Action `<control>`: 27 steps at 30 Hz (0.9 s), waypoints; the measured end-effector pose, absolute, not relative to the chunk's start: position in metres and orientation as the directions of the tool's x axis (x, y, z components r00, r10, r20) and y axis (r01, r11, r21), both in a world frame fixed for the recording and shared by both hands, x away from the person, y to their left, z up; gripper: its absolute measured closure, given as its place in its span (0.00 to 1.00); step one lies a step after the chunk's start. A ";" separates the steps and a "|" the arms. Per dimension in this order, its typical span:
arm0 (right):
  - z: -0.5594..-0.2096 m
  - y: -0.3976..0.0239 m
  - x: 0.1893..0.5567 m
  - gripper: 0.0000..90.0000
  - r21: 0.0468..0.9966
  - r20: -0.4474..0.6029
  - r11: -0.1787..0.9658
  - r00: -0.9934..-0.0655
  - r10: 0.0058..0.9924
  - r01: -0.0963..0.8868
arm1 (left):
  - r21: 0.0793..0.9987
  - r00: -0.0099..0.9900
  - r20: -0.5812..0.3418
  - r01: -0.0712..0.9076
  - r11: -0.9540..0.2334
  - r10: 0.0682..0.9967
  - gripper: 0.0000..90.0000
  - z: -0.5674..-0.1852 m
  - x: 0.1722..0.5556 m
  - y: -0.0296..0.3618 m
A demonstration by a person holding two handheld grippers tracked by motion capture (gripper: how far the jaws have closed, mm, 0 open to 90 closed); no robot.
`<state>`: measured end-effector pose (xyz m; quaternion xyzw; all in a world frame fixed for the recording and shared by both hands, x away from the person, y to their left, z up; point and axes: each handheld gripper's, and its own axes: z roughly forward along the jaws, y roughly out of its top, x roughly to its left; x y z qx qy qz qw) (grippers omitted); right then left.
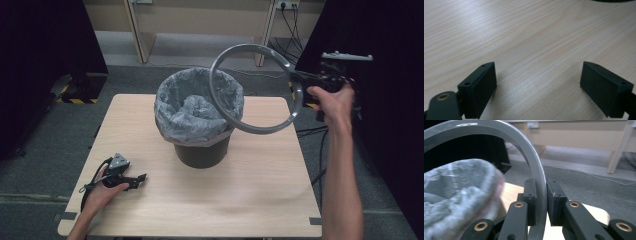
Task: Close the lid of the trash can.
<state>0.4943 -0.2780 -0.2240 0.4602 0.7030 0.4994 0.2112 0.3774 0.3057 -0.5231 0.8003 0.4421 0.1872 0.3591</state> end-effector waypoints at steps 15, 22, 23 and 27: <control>-0.226 -0.144 0.542 0.88 0.828 0.111 0.267 -0.611 0.783 0.493 | 0.742 0.544 -0.018 0.570 -0.354 0.839 0.14 -0.523 0.377 0.306; -0.235 -0.134 0.551 0.88 0.798 0.096 0.290 -0.587 0.804 0.528 | 0.742 0.544 -0.018 0.570 -0.354 0.839 0.14 -0.523 0.377 0.306; -0.236 -0.132 0.553 0.88 0.791 0.086 0.300 -0.583 0.808 0.533 | 0.742 0.544 -0.018 0.570 -0.354 0.839 0.14 -0.523 0.377 0.306; -0.242 -0.129 0.560 0.88 0.766 0.060 0.327 -0.568 0.821 0.553 | 0.742 0.544 -0.018 0.570 -0.354 0.839 0.14 -0.523 0.377 0.306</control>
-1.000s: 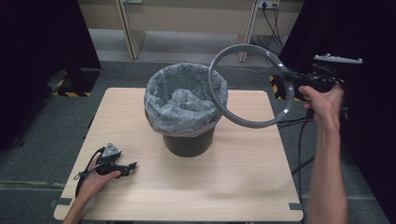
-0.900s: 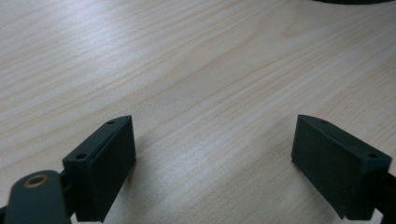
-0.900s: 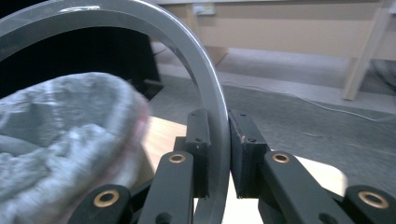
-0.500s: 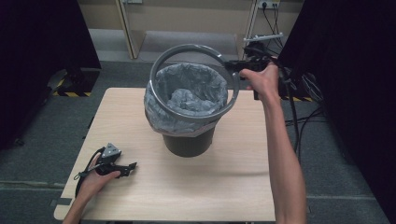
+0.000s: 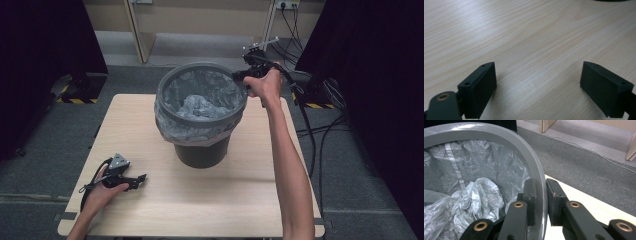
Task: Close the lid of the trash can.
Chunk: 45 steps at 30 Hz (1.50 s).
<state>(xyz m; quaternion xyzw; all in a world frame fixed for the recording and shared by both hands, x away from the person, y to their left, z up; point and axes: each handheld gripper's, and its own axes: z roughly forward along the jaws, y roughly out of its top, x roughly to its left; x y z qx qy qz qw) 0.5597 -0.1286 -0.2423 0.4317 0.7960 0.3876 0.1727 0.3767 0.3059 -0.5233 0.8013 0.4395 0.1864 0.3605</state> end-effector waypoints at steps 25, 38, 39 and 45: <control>-0.250 -0.105 0.563 0.85 0.713 -0.083 0.448 -0.569 0.818 0.539 | 0.742 0.544 -0.017 0.570 -0.354 0.839 0.14 -0.523 0.376 0.306; -0.237 -0.123 0.533 0.42 0.816 -0.024 0.379 -0.630 0.776 0.437 | 0.742 0.545 -0.018 0.570 -0.354 0.838 0.14 -0.523 0.376 0.306; -0.237 -0.123 0.533 0.42 0.816 -0.024 0.379 -0.630 0.776 0.437 | 0.742 0.545 -0.018 0.570 -0.354 0.838 0.14 -0.523 0.376 0.306; -0.258 -0.139 0.520 0.40 0.829 0.014 0.357 -0.655 0.756 0.430 | 0.741 0.545 -0.018 0.570 -0.354 0.839 0.14 -0.523 0.376 0.306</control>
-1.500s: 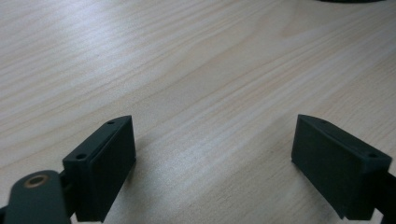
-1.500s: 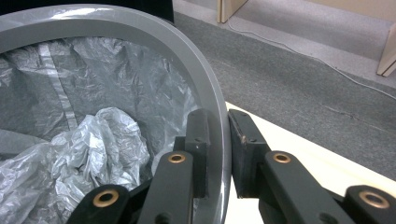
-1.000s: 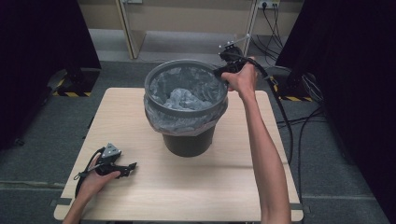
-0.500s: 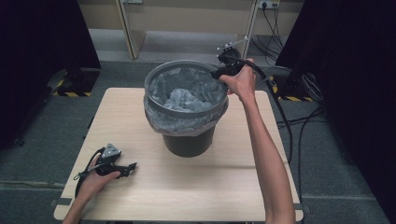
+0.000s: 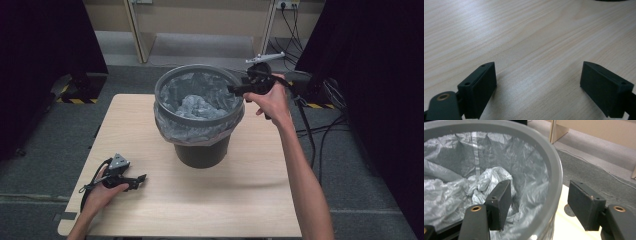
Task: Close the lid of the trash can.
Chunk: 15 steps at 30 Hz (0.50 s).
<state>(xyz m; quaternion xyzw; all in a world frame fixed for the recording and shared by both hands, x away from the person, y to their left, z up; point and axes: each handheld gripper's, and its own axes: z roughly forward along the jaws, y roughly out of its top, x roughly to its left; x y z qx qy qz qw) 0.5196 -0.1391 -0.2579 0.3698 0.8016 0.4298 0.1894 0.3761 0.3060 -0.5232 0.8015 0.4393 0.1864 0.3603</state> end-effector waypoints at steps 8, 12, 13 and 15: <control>-0.280 -0.150 0.524 0.36 0.848 0.075 0.288 -0.639 0.765 0.445 | 0.741 0.544 -0.018 0.570 -0.354 0.839 0.14 -0.523 0.376 0.306; -0.287 -0.149 0.525 0.40 0.867 0.111 0.235 -0.632 0.767 0.438 | 0.741 0.545 -0.018 0.570 -0.355 0.839 0.14 -0.523 0.376 0.306; -0.288 -0.148 0.525 0.43 0.870 0.110 0.236 -0.639 0.762 0.432 | 0.742 0.544 -0.018 0.570 -0.354 0.839 0.14 -0.523 0.376 0.306; -0.288 -0.147 0.525 0.43 0.874 0.099 0.244 -0.645 0.758 0.421 | 0.742 0.544 -0.018 0.570 -0.354 0.839 0.14 -0.523 0.376 0.306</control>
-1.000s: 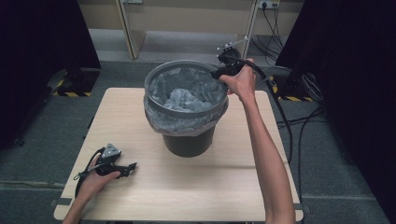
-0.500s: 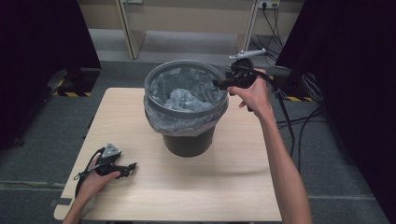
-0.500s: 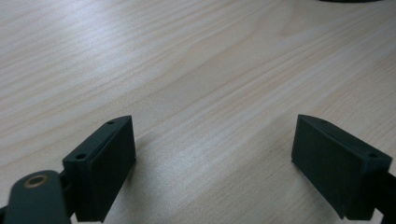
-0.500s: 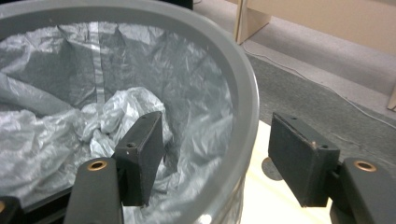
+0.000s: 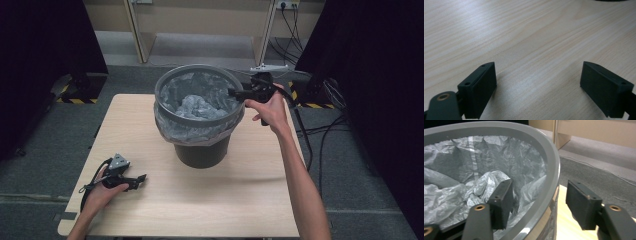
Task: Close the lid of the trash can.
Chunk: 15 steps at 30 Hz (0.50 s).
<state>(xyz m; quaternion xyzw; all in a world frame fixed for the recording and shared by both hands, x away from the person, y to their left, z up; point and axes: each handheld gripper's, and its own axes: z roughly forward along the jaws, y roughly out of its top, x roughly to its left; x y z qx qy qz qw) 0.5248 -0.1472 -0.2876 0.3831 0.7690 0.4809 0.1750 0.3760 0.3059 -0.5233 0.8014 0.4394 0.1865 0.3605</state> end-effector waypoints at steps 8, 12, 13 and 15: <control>-0.279 -0.156 0.520 0.30 0.906 0.127 0.177 -0.646 0.753 0.384 | 0.743 0.542 -0.012 0.567 -0.356 0.840 0.15 -0.523 0.376 0.306; -0.272 -0.163 0.513 0.25 0.913 0.137 0.160 -0.652 0.746 0.376 | 0.745 0.554 -0.002 0.556 -0.368 0.832 0.16 -0.517 0.375 0.302; -0.271 -0.166 0.511 0.24 0.915 0.134 0.158 -0.650 0.748 0.371 | 0.758 0.548 -0.015 0.552 -0.348 0.836 0.17 -0.514 0.375 0.302; -0.271 -0.172 0.508 0.24 0.920 0.144 0.140 -0.647 0.749 0.367 | 0.781 0.534 -0.026 0.539 -0.317 0.845 0.16 -0.505 0.376 0.302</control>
